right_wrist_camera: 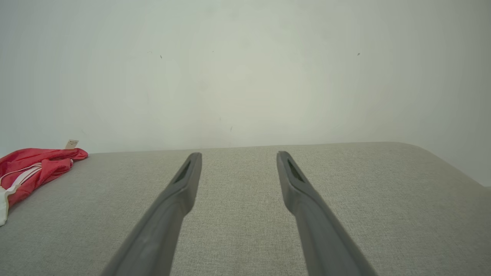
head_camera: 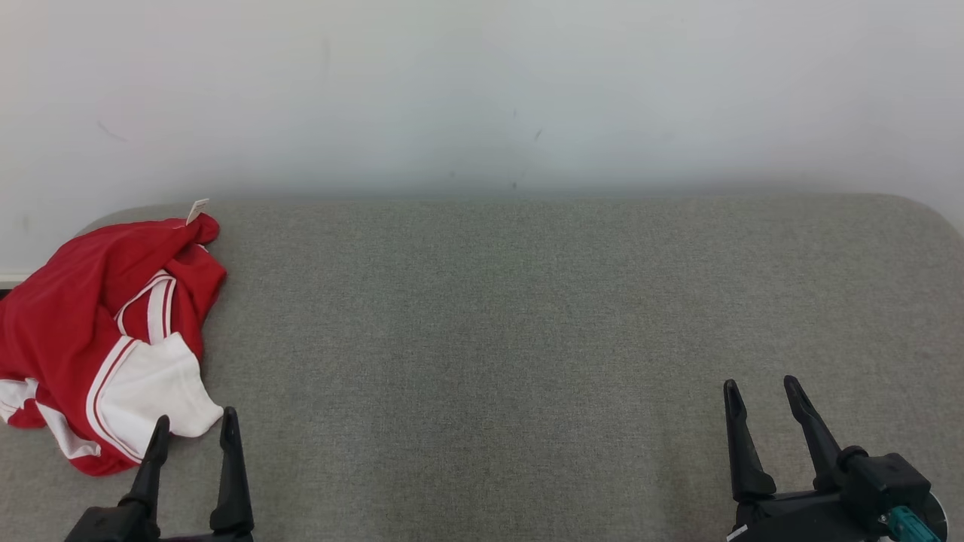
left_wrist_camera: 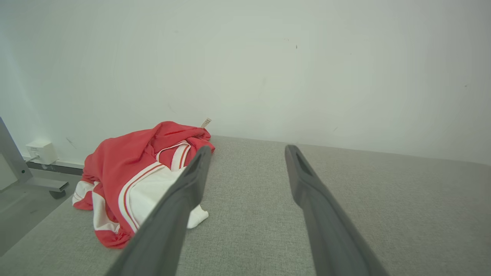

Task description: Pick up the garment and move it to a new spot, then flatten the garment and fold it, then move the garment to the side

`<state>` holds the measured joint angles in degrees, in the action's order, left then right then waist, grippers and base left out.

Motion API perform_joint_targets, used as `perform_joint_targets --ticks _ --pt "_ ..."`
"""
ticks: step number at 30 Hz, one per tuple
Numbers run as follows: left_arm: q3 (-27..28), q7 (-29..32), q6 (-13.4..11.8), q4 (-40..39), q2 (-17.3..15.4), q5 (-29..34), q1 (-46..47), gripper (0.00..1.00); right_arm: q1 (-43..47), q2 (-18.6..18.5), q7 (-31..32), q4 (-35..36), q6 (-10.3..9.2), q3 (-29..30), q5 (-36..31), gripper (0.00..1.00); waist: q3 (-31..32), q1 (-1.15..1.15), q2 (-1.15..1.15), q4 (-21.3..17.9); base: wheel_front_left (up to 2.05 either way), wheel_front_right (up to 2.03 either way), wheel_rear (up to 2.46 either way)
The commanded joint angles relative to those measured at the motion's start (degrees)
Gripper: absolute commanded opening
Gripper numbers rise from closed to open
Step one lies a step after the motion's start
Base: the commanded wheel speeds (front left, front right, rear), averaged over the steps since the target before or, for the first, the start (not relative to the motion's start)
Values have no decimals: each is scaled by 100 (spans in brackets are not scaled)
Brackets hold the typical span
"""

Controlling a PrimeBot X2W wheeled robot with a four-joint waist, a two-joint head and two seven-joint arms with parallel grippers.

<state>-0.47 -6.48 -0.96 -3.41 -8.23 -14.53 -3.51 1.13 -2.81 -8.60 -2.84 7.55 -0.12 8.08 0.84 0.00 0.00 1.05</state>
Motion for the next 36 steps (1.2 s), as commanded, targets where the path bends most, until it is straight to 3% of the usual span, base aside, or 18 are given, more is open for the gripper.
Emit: perform_joint_targets --ticks 1,26,36 --pt "-2 0 3 -34 -26 10 -67 100 33 -13 -28 8 -12 14 -9 100 0 0 0 1 0 0 0" --pt "-74 142 -136 -90 -86 -101 -92 100 69 -13 37 40 -13 47 107 100 -18 0 0 20 0 0 0" --pt "-106 123 -140 -7 -118 -109 -24 100 125 -12 15 -15 -12 22 181 100 -20 0 0 482 0 0 0"
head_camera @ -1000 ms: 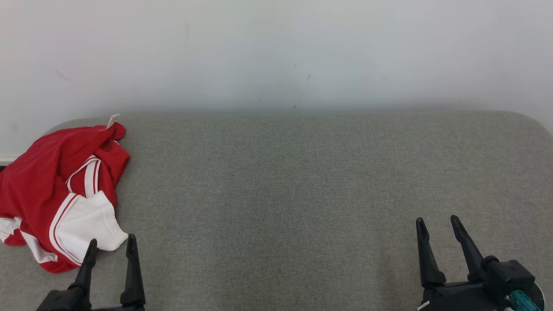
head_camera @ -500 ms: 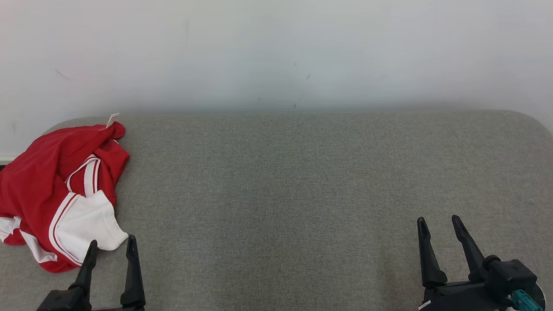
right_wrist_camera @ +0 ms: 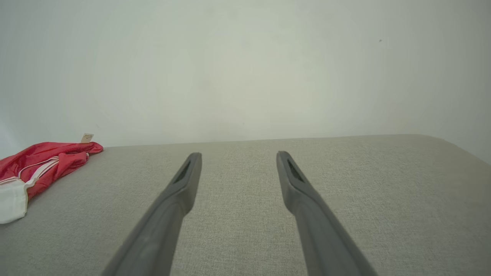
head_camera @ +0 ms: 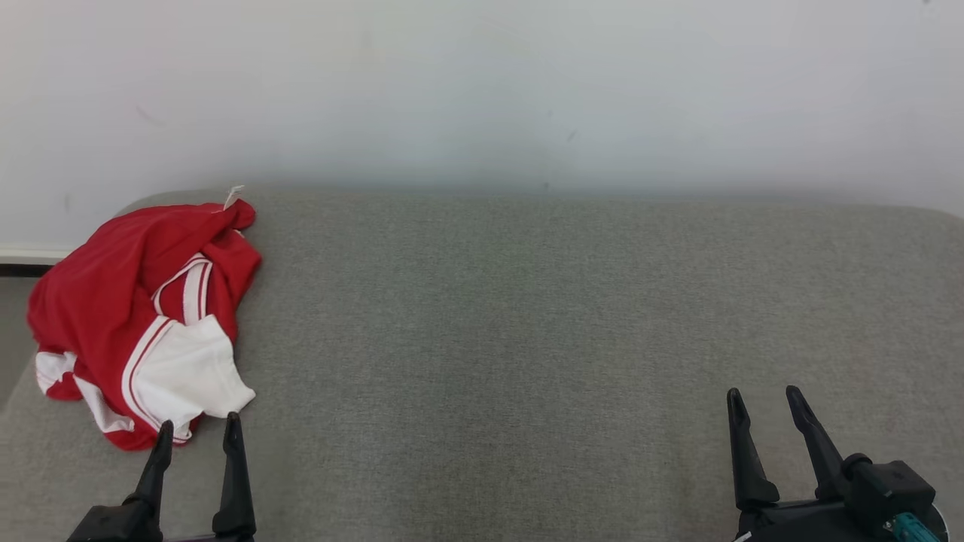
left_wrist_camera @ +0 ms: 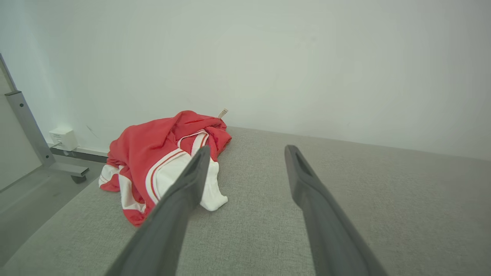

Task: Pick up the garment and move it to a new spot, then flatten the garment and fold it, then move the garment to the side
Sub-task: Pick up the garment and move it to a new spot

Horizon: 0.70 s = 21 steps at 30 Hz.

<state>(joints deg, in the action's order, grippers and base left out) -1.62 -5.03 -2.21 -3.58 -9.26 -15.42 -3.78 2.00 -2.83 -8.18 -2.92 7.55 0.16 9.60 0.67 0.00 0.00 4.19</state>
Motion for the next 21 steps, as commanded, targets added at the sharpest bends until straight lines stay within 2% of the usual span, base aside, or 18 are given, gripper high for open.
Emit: perform_joint_targets --ticks 1,4,21 --pt "13 -27 -14 25 -21 -24 5 100 38 -9 -32 -13 -12 -17 40 100 -9 0 0 250 0 0 0" --pt "19 -33 -29 48 -37 -16 -1 100 35 -10 -35 -42 -12 -27 55 100 -9 0 0 416 0 0 0" --pt "-2 -46 -120 129 -115 -25 -12 100 47 -8 -90 -198 -12 -108 135 100 -66 0 0 2017 0 0 0"
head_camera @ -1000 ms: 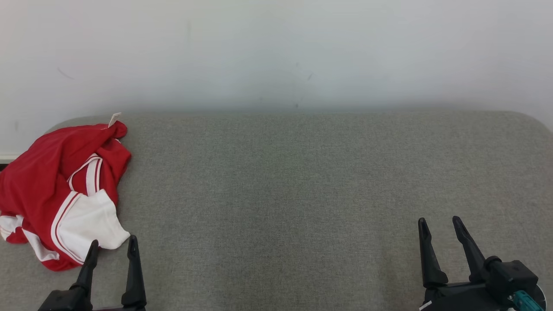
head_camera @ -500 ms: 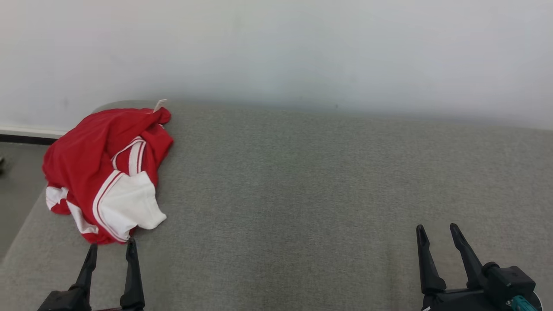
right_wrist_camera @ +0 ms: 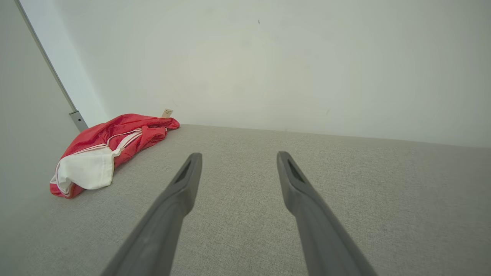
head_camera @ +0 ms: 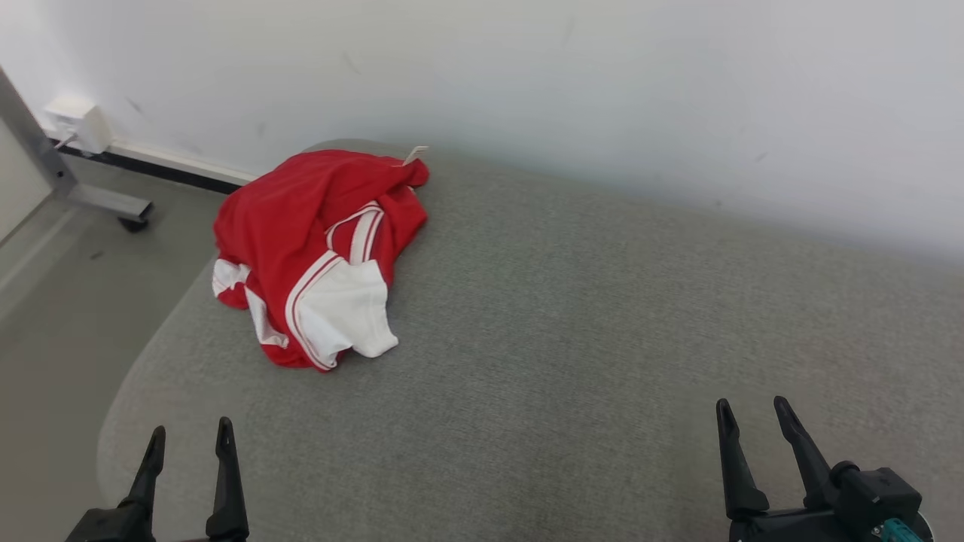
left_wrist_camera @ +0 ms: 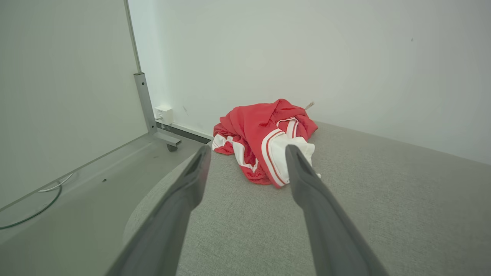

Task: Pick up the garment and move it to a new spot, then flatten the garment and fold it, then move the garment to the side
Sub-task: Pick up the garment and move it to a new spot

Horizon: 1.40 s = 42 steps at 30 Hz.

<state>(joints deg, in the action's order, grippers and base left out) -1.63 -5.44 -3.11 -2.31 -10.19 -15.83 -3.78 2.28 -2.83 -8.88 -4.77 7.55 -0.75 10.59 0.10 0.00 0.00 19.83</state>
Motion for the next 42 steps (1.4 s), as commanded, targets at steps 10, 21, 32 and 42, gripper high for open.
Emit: perform_joint_targets --ticks 10,21,32,42 --pt "153 -104 -176 -110 -24 -79 -218 100 -182 -11 44 -106 -13 -274 -15 100 -113 0 0 940 0 0 0" --pt "322 -200 -304 -202 -79 -165 -372 100 -413 -11 -31 -324 -13 -468 44 100 -148 0 0 973 0 0 0" --pt "342 -184 -82 137 -263 -377 809 100 -365 -12 -35 -197 -13 -207 -114 100 -495 0 0 567 0 0 0" --pt "708 -165 251 572 -921 -669 2788 100 -832 -11 19 223 -12 64 -419 100 -1670 0 0 -715 0 0 0"
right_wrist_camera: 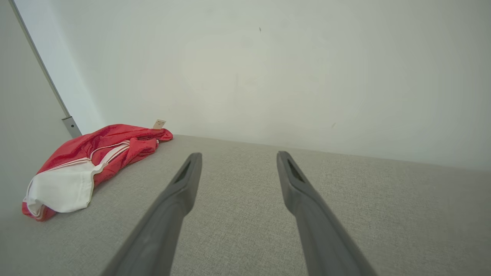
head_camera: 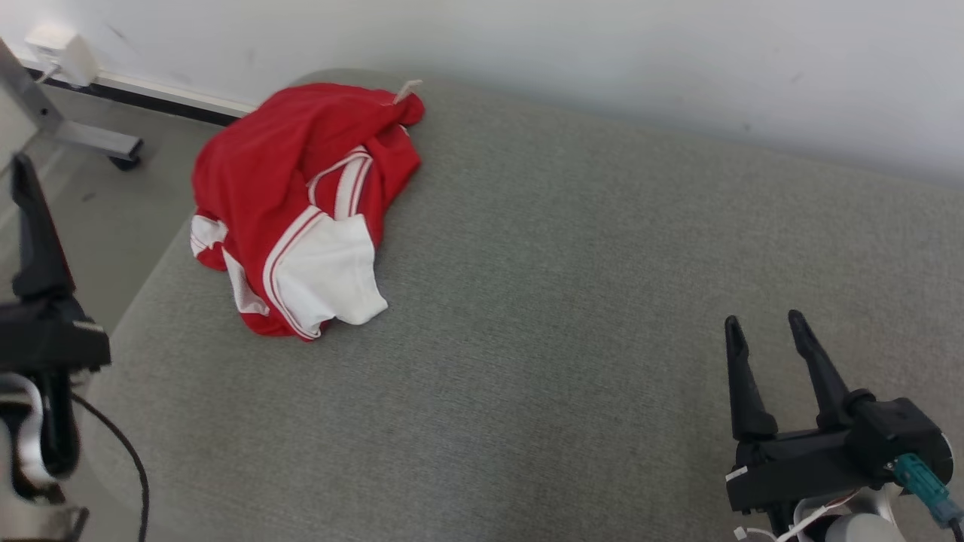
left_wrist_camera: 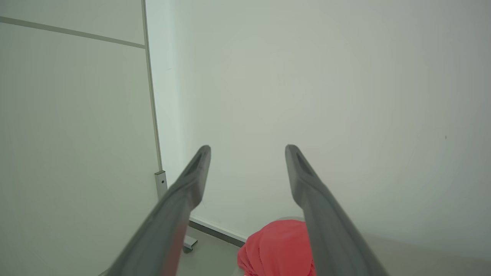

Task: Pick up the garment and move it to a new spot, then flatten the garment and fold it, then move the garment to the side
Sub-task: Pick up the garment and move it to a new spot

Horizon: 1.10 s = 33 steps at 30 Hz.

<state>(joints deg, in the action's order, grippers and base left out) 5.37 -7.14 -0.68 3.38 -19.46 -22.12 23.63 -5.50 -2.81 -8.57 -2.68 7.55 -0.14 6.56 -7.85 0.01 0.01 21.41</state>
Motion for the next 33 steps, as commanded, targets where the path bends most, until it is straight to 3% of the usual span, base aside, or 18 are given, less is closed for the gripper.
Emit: perform_joint_targets --ticks 1,7,12,20,33 --pt "18 34 28 48 -33 -82 253 100 -88 -14 -38 48 -12 65 -15 100 -996 -1 -1 -988 0 0 0" --pt "149 352 125 420 -495 -175 1289 100 -320 -10 -222 199 -12 237 28 100 -1639 -1 -1 -1621 0 0 0" --pt "96 634 258 1004 -759 -227 1920 100 -466 -6 -328 195 -13 334 36 100 -1905 -1 -1 -1912 0 0 0" --pt "-12 949 367 2418 -1144 -166 2462 100 -589 -10 -396 172 -13 367 13 100 -2109 -1 -1 -2128 0 0 0" --pt "-316 998 620 4517 -1277 -194 2810 100 -599 -8 -337 294 -13 425 -106 100 -2175 -1 -1 -2141 0 0 0"
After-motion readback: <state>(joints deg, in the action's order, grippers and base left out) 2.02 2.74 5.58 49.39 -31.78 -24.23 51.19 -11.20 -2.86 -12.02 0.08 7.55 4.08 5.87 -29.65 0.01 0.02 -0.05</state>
